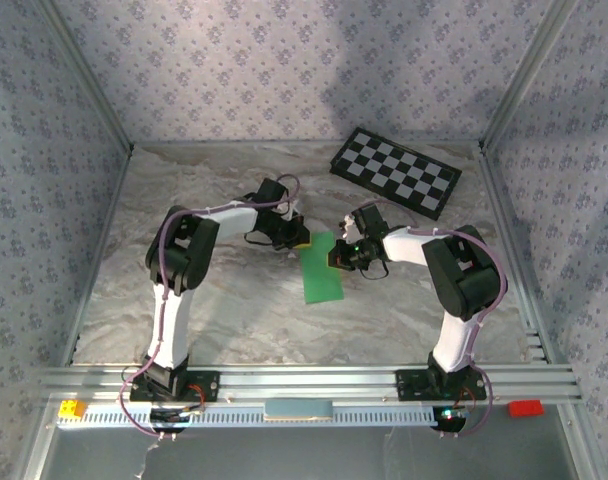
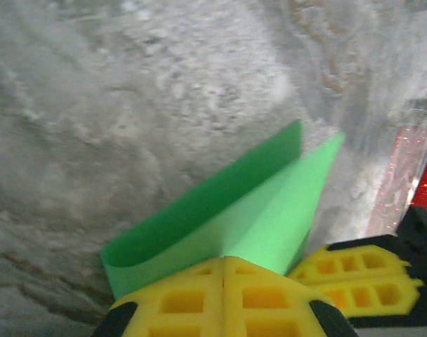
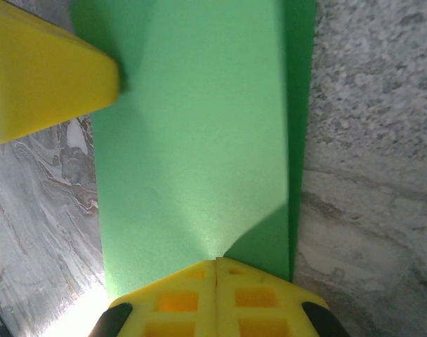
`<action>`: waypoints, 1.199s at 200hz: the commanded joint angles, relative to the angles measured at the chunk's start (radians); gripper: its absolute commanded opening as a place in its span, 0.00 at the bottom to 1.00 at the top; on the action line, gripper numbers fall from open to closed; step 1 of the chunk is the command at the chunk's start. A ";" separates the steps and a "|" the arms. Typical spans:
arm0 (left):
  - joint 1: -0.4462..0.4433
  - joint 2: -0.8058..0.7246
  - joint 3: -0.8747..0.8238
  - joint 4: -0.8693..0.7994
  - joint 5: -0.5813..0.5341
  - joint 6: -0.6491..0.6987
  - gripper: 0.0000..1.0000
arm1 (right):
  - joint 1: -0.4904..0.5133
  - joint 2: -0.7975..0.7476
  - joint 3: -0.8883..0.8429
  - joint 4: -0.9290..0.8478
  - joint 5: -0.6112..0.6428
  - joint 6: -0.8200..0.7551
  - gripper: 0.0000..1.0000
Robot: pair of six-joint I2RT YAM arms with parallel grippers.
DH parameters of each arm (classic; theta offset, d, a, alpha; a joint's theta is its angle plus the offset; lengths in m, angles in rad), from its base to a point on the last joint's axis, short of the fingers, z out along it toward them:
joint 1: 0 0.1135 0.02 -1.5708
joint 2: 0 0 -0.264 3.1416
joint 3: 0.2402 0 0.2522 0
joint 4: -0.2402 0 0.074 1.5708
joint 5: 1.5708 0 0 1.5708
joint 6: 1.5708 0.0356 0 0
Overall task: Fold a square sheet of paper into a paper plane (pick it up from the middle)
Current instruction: First fold the square sheet of paper in half at the center of the table.
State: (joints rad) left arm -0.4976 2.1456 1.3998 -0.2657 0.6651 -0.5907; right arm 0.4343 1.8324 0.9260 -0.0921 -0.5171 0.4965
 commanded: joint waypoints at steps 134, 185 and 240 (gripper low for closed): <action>0.089 0.076 0.054 -0.001 -0.173 -0.077 0.00 | -0.019 0.059 -0.108 -0.155 0.172 -0.016 0.00; 0.085 0.030 0.065 -0.053 -0.237 -0.069 0.00 | -0.021 0.056 -0.110 -0.150 0.169 -0.016 0.00; 0.058 -0.073 0.128 -0.114 -0.203 -0.032 0.00 | -0.020 0.050 -0.111 -0.143 0.175 -0.011 0.00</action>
State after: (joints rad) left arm -0.4374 2.1506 1.4830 -0.3275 0.4961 -0.6514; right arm 0.4332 1.8191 0.8925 -0.0402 -0.5175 0.4961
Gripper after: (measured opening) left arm 0.044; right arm 0.052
